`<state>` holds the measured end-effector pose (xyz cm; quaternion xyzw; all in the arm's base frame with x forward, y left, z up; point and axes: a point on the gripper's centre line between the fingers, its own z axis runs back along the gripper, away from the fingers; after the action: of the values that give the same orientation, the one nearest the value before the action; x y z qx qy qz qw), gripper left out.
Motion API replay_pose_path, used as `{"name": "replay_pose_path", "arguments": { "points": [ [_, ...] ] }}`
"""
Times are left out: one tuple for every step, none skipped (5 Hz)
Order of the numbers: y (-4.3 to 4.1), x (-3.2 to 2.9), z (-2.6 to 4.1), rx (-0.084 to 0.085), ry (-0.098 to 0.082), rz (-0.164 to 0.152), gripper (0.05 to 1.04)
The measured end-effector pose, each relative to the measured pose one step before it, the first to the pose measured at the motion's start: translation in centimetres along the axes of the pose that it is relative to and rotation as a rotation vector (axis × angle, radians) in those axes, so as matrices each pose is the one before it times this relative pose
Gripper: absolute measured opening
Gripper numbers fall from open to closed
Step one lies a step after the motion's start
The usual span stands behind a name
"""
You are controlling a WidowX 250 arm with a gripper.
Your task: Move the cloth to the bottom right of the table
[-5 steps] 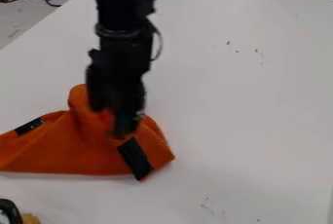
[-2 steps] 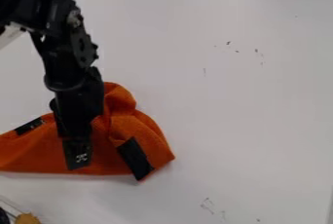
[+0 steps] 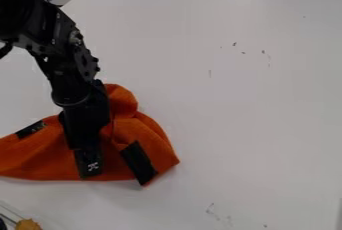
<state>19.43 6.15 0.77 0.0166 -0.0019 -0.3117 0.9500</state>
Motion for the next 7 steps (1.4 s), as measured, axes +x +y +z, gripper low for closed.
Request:
{"name": "replay_pose_path", "arguments": {
  "points": [
    [-0.557,1.236,-0.093,-0.0004,-0.0028,0.0257,1.0],
    [-0.135,1.288,-0.121,-0.0042,-0.0076,0.0206,0.999],
    [-0.285,2.087,0.001,-0.0285,-0.0203,0.0774,0.999],
    [-0.539,1.892,-0.025,-0.0161,-0.0264,0.0855,0.999],
    [-0.742,1.829,-0.079,-0.0405,-0.0373,0.1579,0.999],
    [-1.219,1.322,-0.214,-0.0524,-0.0901,0.2037,0.999],
    [-1.01,0.38,-0.248,0.0027,-0.0757,0.2236,1.001]
  ]
}}
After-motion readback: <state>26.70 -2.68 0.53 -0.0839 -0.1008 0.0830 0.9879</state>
